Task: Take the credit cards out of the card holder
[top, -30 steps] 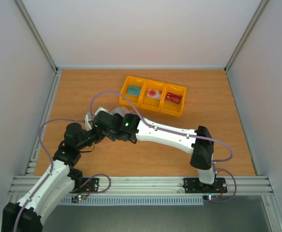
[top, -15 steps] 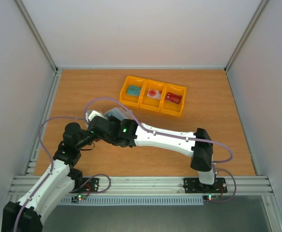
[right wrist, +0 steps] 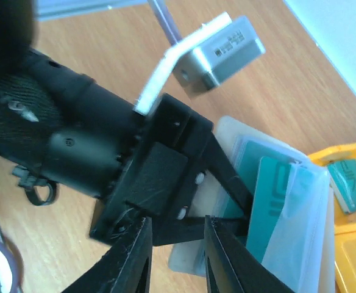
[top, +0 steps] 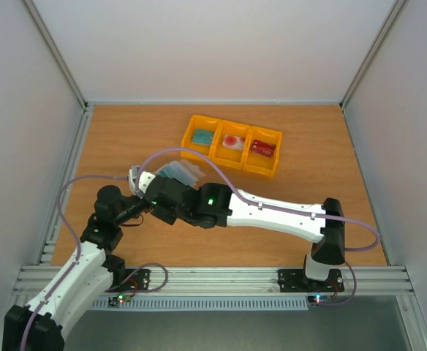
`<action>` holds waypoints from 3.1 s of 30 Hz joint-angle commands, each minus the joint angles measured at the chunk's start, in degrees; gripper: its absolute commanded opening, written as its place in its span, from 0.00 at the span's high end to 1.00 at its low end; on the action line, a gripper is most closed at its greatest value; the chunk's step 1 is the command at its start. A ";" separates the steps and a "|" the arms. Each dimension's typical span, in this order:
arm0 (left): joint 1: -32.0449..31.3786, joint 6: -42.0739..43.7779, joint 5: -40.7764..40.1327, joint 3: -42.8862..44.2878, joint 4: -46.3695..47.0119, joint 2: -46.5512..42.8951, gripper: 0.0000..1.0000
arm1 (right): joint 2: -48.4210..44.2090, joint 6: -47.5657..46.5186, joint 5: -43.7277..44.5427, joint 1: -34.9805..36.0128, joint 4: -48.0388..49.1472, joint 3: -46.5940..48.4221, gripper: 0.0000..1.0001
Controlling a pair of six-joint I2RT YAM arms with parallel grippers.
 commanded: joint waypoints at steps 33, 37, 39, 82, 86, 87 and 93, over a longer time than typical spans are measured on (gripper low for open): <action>-0.22 1.52 -0.83 3.06 4.32 0.17 1.00 | -3.96 -27.52 15.54 2.20 11.24 -13.48 0.56; -0.26 1.59 -0.89 3.10 4.41 0.16 1.00 | -3.43 -29.08 15.92 2.17 12.81 -14.19 0.55; -0.28 1.62 -0.86 3.11 4.51 0.09 1.00 | -2.93 -29.75 16.54 2.02 12.79 -14.59 0.56; -0.22 1.81 -0.94 2.84 3.88 -0.39 1.00 | 1.22 -35.63 25.04 -2.25 15.02 -11.76 0.63; -0.26 1.81 -0.94 2.84 3.94 -0.24 1.00 | 1.60 -33.94 24.14 -2.83 12.34 -10.58 0.75; -0.24 1.81 -0.94 2.84 3.94 -0.28 1.00 | 1.76 -33.79 24.12 -2.84 11.85 -10.30 0.79; -0.24 1.81 -1.11 2.84 3.78 -0.16 1.00 | 1.65 -31.72 24.61 -2.84 8.65 -9.09 0.99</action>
